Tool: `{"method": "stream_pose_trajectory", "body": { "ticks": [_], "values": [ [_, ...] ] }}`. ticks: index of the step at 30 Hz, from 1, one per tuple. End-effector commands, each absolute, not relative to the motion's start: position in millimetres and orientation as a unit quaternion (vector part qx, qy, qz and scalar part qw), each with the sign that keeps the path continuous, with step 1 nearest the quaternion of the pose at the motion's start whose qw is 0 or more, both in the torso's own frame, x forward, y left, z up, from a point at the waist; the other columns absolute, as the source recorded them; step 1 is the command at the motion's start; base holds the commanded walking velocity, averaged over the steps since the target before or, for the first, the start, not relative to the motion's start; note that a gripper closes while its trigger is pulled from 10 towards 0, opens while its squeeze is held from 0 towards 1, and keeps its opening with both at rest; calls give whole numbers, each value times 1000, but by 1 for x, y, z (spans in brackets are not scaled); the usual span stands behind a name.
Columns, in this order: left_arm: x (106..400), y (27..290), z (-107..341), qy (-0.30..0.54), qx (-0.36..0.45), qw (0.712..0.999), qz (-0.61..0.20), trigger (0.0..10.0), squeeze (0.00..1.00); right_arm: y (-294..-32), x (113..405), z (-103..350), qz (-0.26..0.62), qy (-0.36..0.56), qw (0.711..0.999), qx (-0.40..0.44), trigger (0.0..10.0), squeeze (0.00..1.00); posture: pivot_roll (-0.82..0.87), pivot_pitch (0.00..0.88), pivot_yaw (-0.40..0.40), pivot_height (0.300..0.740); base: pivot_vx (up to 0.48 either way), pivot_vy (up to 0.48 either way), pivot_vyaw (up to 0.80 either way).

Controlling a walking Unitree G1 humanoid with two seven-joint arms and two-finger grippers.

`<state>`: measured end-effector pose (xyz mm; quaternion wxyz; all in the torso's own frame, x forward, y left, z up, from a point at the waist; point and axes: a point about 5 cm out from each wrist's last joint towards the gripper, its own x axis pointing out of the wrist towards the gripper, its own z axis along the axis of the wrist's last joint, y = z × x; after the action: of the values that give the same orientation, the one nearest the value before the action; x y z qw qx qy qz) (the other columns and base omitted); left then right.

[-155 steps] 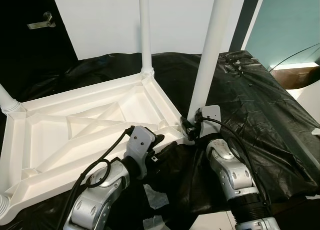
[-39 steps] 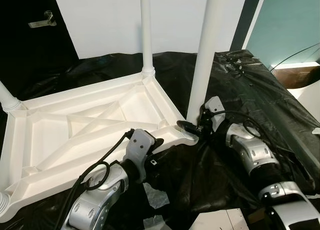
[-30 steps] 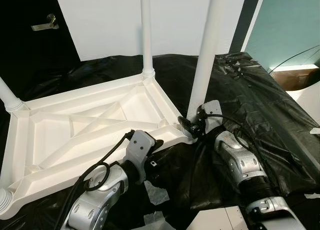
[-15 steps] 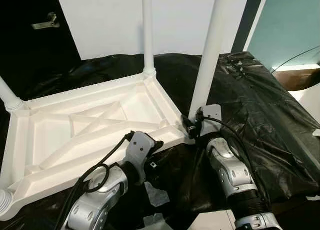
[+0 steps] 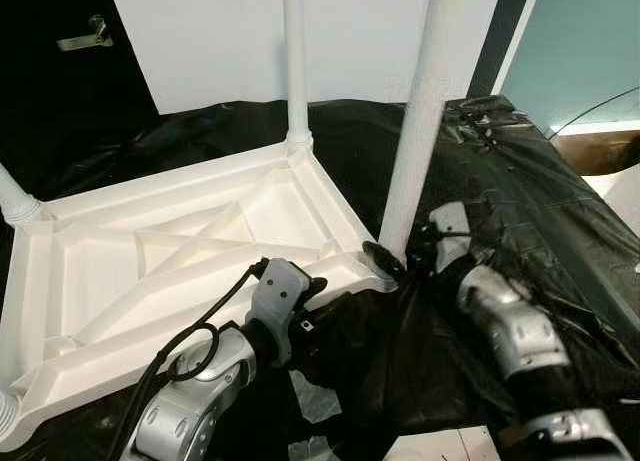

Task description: Building children table

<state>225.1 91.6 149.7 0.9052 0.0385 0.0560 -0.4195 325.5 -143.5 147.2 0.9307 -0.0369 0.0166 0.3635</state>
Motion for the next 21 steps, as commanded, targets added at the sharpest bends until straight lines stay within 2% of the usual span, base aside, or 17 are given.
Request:
{"method": "stream_pose_trajectory", "body": {
  "ticks": [1,8,9,10,11,21],
  "values": [
    [225,91,151,56,40,905,-420,10000,0,-140,328,147,406,21,912,-50,10000,0,85,21,3,740,0,0,0],
    [226,92,151,55,40,906,-418,10000,0,-131,336,147,448,36,891,-73,10000,0,95,20,-2,740,0,0,0],
    [225,92,152,54,39,907,-415,10000,0,-130,339,143,467,52,878,-90,824,0,104,19,-8,740,0,0,0],
    [225,92,152,54,39,907,-415,10000,0,-130,339,143,467,52,878,-90,824,0,104,19,-8,740,0,0,0],
    [225,92,152,54,39,908,-413,10000,0,-130,340,141,476,58,872,-96,0,0,110,18,-13,740,0,0,0],
    [223,93,151,54,35,911,-408,10000,0,-134,340,135,477,71,872,-85,0,0,115,29,-21,740,0,0,0]
  ]
}}
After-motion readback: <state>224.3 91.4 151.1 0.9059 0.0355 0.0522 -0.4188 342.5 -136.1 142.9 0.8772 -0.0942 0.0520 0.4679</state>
